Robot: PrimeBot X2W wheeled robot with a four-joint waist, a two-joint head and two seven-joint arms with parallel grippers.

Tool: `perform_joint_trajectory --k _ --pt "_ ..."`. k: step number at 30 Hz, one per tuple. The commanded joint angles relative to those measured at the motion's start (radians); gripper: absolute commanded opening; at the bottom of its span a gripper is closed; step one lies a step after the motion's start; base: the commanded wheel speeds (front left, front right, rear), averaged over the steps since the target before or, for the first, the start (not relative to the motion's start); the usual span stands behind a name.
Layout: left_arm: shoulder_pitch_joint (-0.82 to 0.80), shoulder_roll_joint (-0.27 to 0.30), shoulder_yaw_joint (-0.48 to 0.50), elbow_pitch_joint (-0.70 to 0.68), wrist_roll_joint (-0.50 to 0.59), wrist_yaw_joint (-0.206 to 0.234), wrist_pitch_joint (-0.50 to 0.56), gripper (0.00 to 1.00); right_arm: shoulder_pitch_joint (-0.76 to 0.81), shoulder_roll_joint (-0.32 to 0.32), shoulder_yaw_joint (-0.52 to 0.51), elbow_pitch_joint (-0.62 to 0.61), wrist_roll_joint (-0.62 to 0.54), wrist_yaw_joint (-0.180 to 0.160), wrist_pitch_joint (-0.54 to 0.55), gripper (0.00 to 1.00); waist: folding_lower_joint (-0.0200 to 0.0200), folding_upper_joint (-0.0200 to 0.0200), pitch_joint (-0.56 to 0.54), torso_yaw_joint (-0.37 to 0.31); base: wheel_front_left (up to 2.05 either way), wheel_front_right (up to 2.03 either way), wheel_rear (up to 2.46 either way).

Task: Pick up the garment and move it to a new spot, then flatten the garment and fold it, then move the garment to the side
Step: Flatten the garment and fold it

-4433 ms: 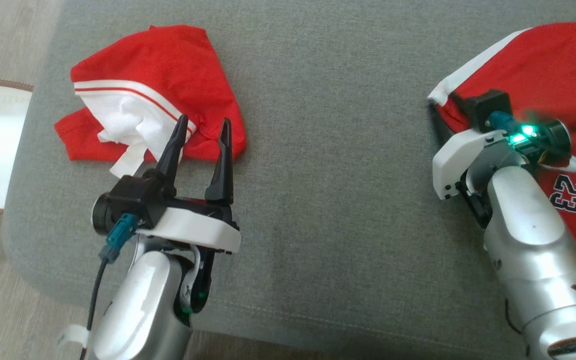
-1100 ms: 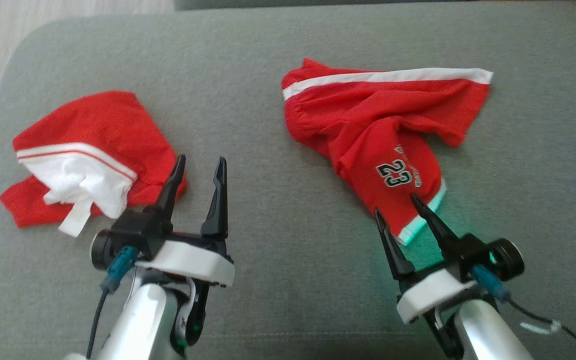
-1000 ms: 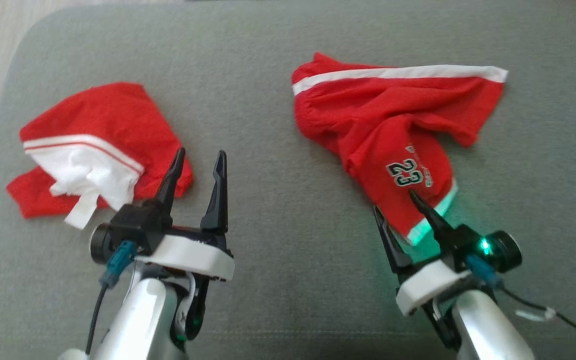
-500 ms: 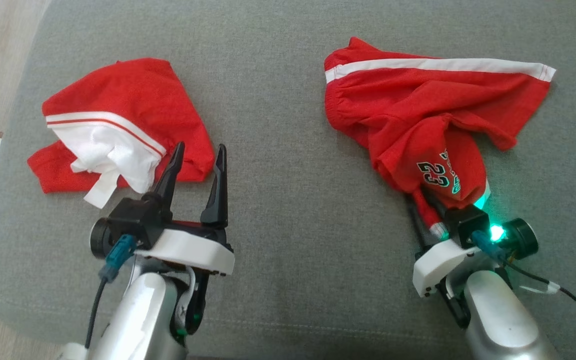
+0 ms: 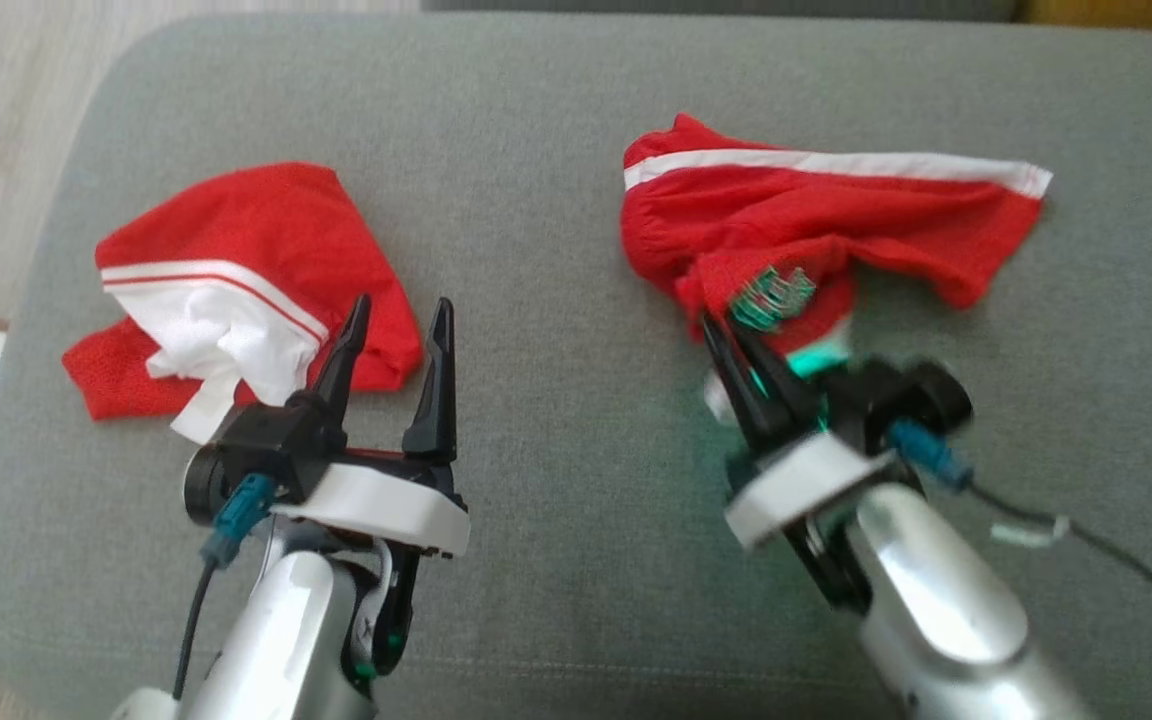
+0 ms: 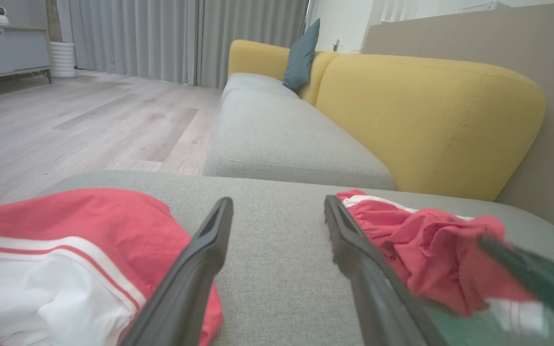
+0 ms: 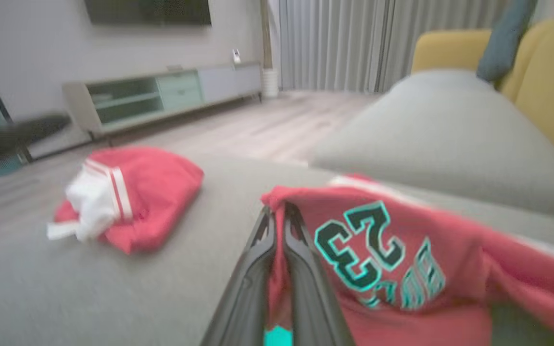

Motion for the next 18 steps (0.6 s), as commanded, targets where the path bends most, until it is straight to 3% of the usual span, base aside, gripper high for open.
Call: perform_joint_trajectory --k 1,6,9,13,18 --pt "-0.016 0.005 0.025 -0.032 -0.005 0.006 -0.012 1.0 -0.065 0.004 0.042 -0.074 0.04 0.007 -0.013 0.0 0.0 0.0 -0.022 -0.008 0.0 0.0 0.0" --pt "0.005 0.005 0.032 -0.034 -0.007 0.015 -0.012 1.0 -0.147 0.004 0.085 -0.228 0.19 0.007 0.011 0.0 0.0 0.0 -0.052 -0.025 0.0 0.0 0.0" --pt "0.016 0.005 0.041 -0.043 -0.005 0.019 -0.012 1.0 -0.182 0.004 0.049 -0.303 0.266 0.007 0.028 0.0 0.0 0.0 -0.056 -0.044 0.0 0.0 0.0" --pt "0.02 0.005 0.045 -0.052 -0.001 0.017 -0.012 1.0 -0.181 0.004 -0.102 -0.344 0.35 0.007 0.077 0.0 0.0 0.0 -0.048 -0.07 0.0 0.0 0.0" --pt "0.012 0.005 0.04 -0.057 0.004 0.012 -0.012 1.0 -0.141 -0.002 -0.343 -0.291 0.341 0.007 0.166 0.0 0.0 0.0 -0.024 -0.099 0.0 0.0 0.0"
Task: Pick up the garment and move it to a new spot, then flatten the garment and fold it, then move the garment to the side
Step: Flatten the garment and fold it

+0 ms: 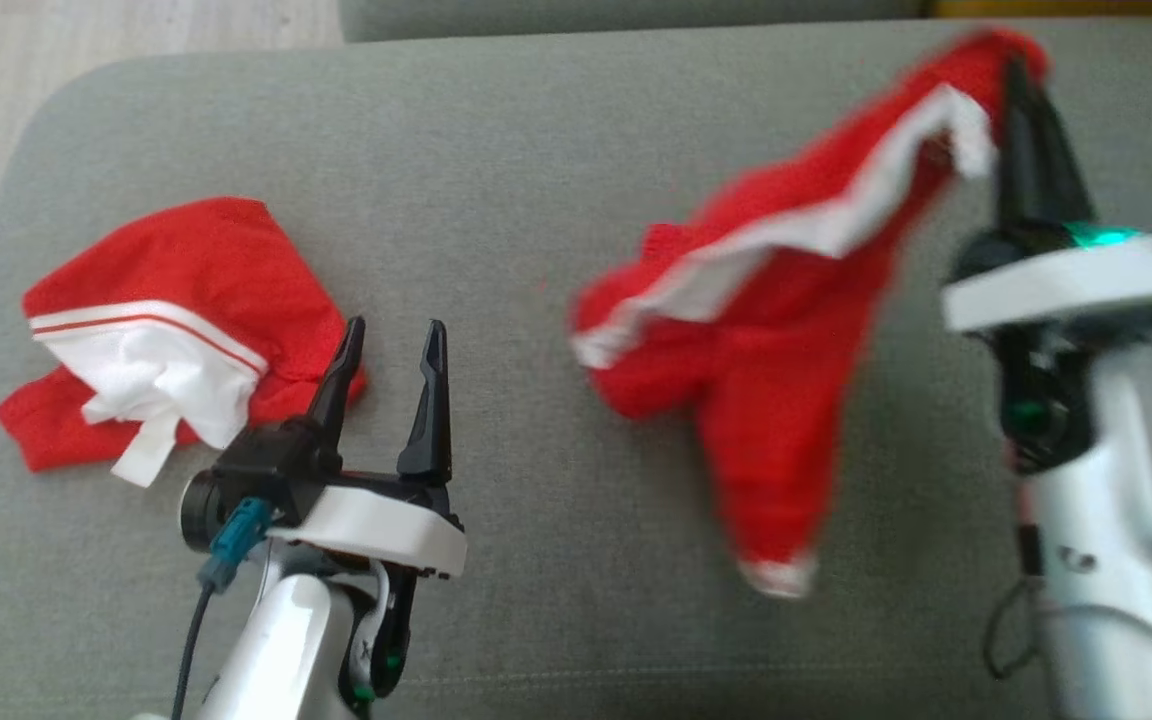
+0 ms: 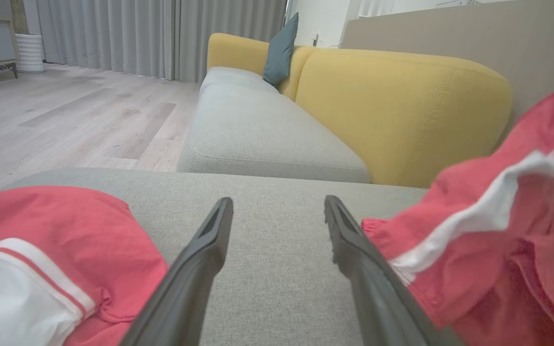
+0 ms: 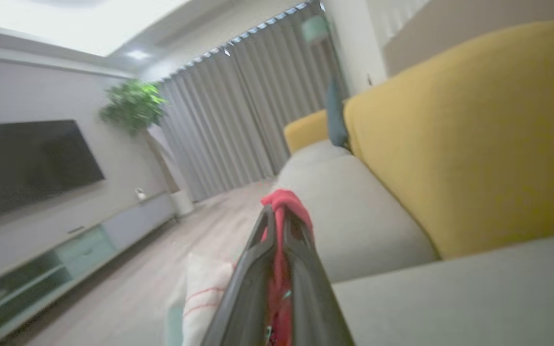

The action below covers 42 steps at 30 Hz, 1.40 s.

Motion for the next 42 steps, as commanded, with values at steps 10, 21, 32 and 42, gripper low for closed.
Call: perform_joint_trajectory --k 10,21,32,42 --pt "-0.055 0.005 0.037 -0.019 0.022 -0.023 -0.012 1.0 0.047 -0.049 -0.34 0.239 -0.269 0.007 0.113 1.0 0.0 0.0 0.036 -0.037 0.0 0.0 0.0" --pt "-0.05 0.005 0.031 -0.01 0.021 -0.027 -0.012 1.0 0.084 -0.001 -0.351 0.2 -0.423 0.007 -0.023 1.0 0.0 0.0 0.009 -0.057 0.0 0.0 0.0" --pt "-0.038 0.005 0.007 -0.028 -0.014 -0.023 -0.012 1.0 0.347 0.009 -0.144 -0.035 -0.344 0.007 -0.149 1.0 0.0 0.0 -0.007 -0.083 0.0 0.0 0.0" --pt "-0.078 0.005 -0.061 -0.01 -0.046 -0.059 -0.012 1.0 0.34 0.009 -0.141 -0.076 -0.348 0.007 -0.167 1.0 0.0 0.0 0.034 -0.111 0.0 0.0 0.0"
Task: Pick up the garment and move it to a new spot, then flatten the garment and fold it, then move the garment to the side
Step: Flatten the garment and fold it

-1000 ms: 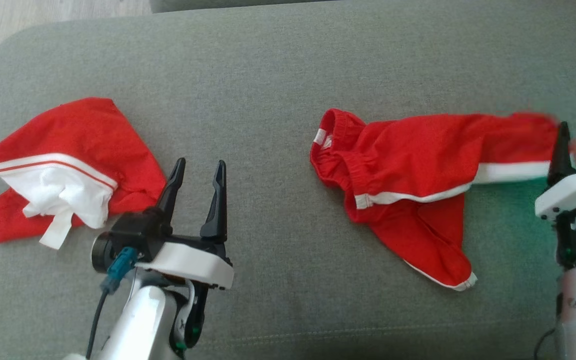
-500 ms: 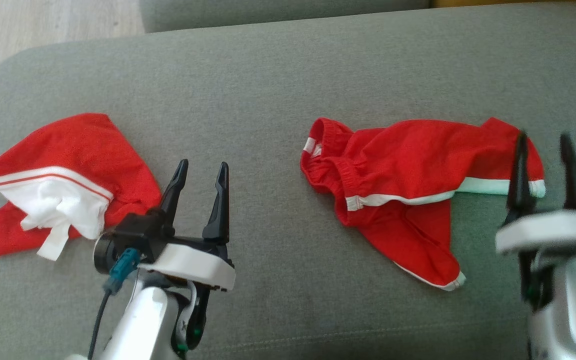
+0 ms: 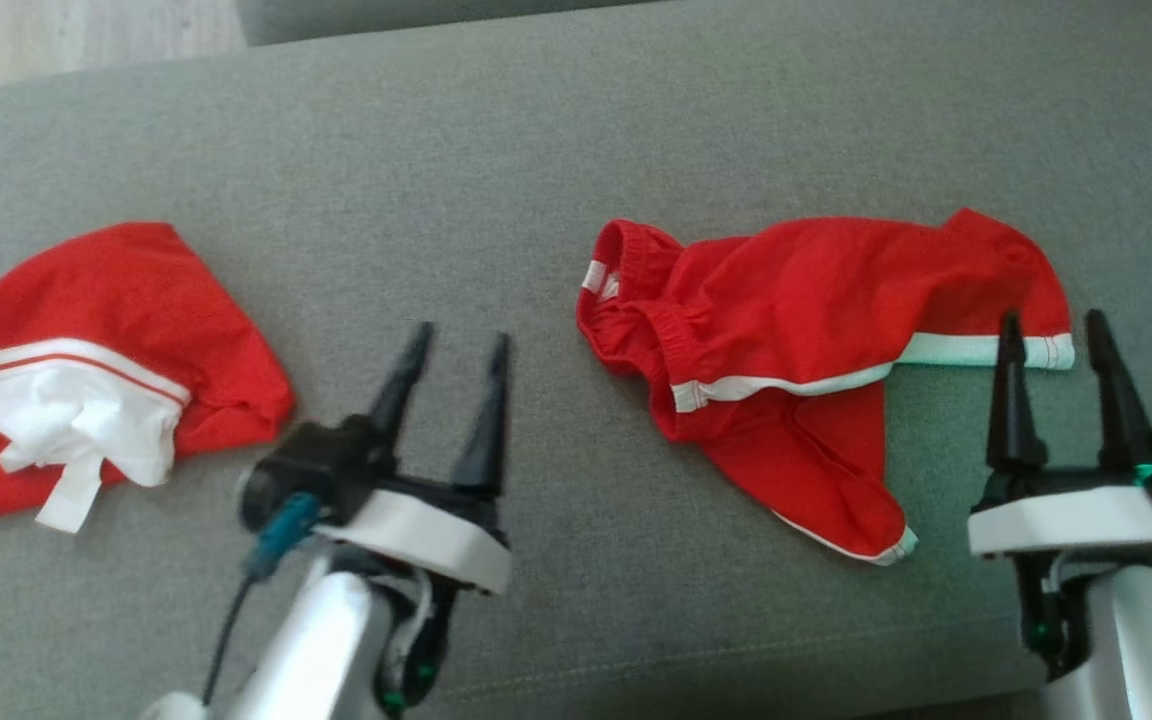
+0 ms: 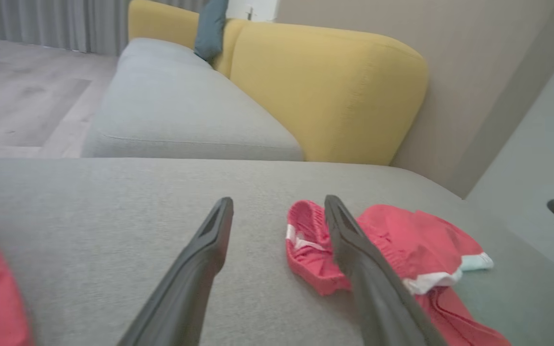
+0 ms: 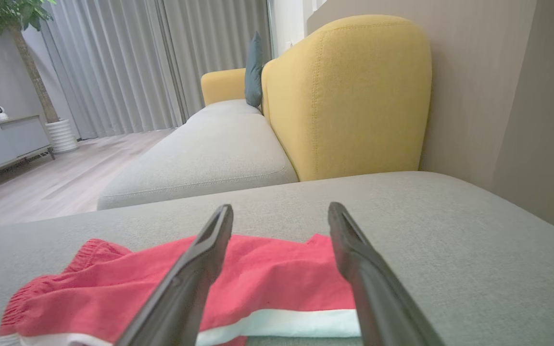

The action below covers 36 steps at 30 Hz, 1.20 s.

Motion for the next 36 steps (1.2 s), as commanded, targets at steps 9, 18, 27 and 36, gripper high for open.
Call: perform_joint_trajectory --k 9,18,27,36 --pt "-0.172 0.003 -0.182 0.145 -0.054 -0.087 0.014 1.0 -0.062 -0.007 -0.003 -0.028 -0.015 0.007 -0.013 1.0 0.0 0.0 0.041 -0.042 0.0 0.0 0.0" --pt "-0.244 0.003 -0.289 0.251 -0.097 -0.108 0.038 1.0 -0.079 -0.006 -0.005 -0.013 -0.003 0.007 -0.017 1.0 0.0 0.0 0.077 -0.083 0.0 0.0 0.0" --pt "-0.286 0.003 -0.329 0.306 -0.127 -0.106 0.028 1.0 -0.094 -0.006 -0.002 0.001 0.008 0.007 -0.021 1.0 0.0 0.0 0.095 -0.114 0.0 0.0 0.0" --pt "-0.314 0.003 -0.35 0.333 -0.154 -0.1 0.013 0.0 -0.1 -0.006 -0.005 0.013 0.015 0.007 -0.022 1.0 0.0 0.0 0.105 -0.138 0.0 0.0 0.0"
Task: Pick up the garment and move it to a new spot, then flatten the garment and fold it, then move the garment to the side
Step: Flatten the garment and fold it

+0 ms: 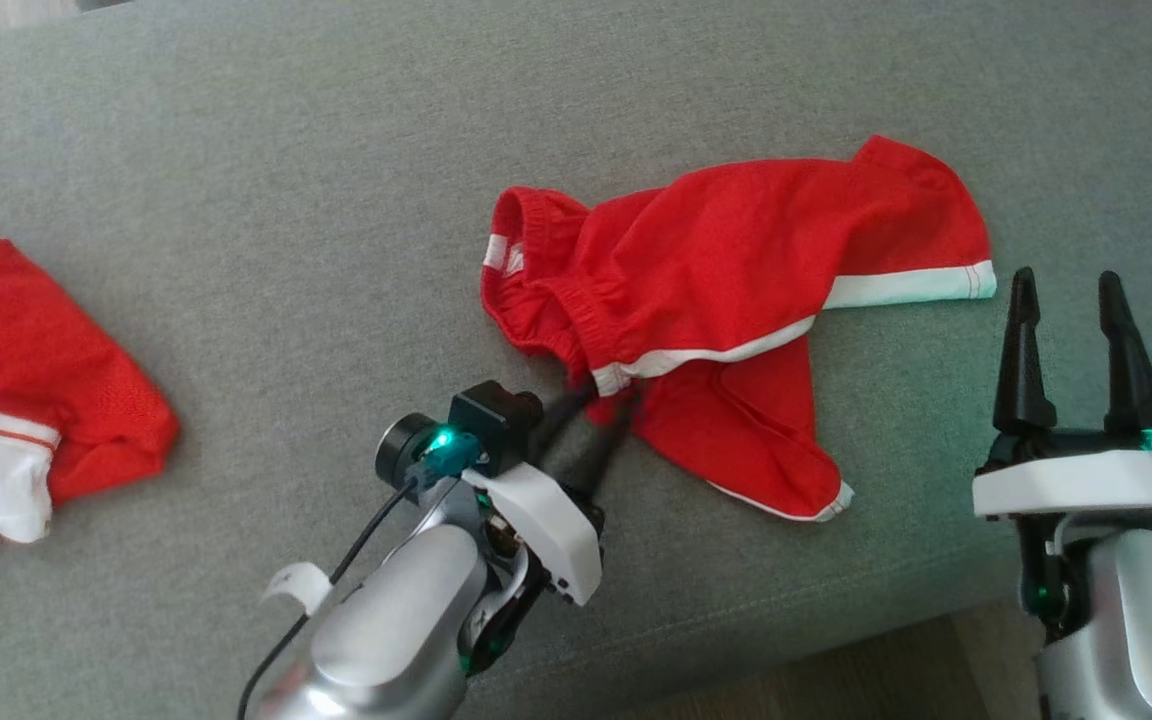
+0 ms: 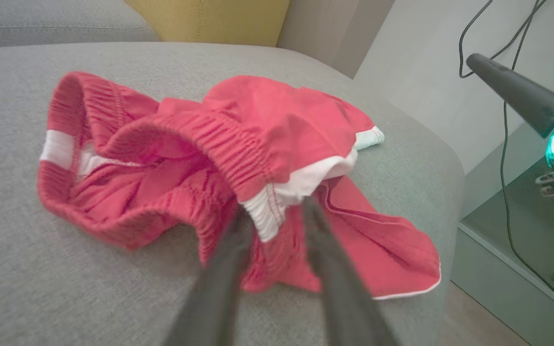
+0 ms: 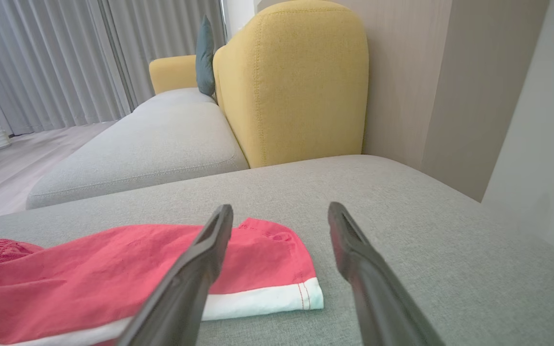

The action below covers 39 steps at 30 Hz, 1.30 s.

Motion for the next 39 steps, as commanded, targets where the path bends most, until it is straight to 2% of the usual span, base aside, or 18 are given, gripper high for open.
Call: perform_joint_trajectory --k 1,12,25,34,35,36,39 --pt "-0.039 0.002 0.026 -0.029 -0.005 0.006 -0.012 0.0 -0.025 -0.006 0.014 -0.027 0.003 0.007 -0.01 1.0 -0.0001 0.0 -0.001 0.0 0.0 0.0 0.0" --pt "-0.03 0.004 0.056 -0.075 -0.002 0.031 -0.032 0.0 -0.051 -0.006 -0.04 0.09 -0.01 0.007 0.028 1.0 -0.0001 0.0 -0.023 0.049 0.0 0.0 0.0" --pt "-0.002 0.011 0.076 -0.167 0.054 0.034 -0.033 0.0 -0.209 -0.006 -0.159 0.42 0.024 0.007 0.106 1.0 -0.0001 0.0 -0.01 0.096 0.0 0.0 0.0" --pt "0.0 0.011 0.081 -0.184 0.07 0.029 -0.034 0.0 -0.275 -0.006 -0.152 0.574 0.054 0.007 0.095 1.0 -0.0001 0.0 0.002 0.103 0.0 0.0 0.0" --pt "0.0 0.011 0.083 -0.184 0.072 0.029 -0.034 0.0 -0.281 -0.006 -0.142 0.591 0.062 0.007 0.095 0.91 -0.0001 0.0 0.002 0.104 0.0 0.0 0.0" --pt "0.001 0.011 0.087 -0.185 0.075 0.029 -0.034 0.0 -0.293 -0.006 -0.118 0.619 0.084 0.007 0.094 0.0 -0.0001 0.0 0.003 0.104 0.0 0.0 0.0" --pt "0.006 0.012 0.095 -0.186 0.077 0.029 -0.034 0.0 -0.305 -0.006 -0.099 0.642 0.107 0.007 0.076 0.0 -0.0001 0.0 0.0 0.102 0.0 0.0 0.0"
